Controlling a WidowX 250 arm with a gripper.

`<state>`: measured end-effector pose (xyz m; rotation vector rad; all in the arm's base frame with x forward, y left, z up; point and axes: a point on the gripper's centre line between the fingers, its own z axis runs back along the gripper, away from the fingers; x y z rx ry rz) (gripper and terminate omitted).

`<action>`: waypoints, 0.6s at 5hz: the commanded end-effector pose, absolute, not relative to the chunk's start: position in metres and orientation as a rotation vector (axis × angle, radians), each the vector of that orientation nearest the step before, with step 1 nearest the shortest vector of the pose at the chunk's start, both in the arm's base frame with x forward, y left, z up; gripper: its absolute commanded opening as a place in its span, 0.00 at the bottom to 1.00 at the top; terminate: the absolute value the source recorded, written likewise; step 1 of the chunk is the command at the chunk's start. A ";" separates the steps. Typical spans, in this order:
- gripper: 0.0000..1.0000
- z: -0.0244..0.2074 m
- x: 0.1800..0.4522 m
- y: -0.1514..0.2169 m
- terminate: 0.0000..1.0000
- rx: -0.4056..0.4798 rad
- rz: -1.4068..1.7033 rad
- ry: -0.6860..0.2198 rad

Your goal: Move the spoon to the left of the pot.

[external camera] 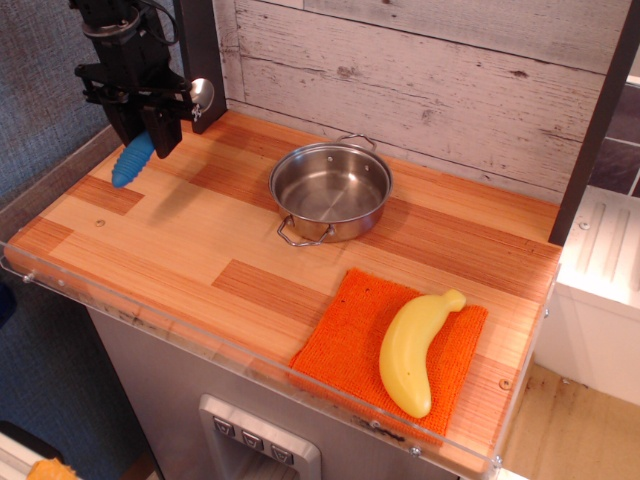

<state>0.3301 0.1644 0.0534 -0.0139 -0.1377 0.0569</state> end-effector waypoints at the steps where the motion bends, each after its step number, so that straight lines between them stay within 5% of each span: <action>1: 0.00 0.044 0.346 0.152 0.00 0.044 -0.053 -0.127; 2: 0.00 0.025 0.341 0.143 0.00 0.053 -0.068 -0.084; 3: 1.00 0.017 0.338 0.148 0.00 0.075 0.002 -0.048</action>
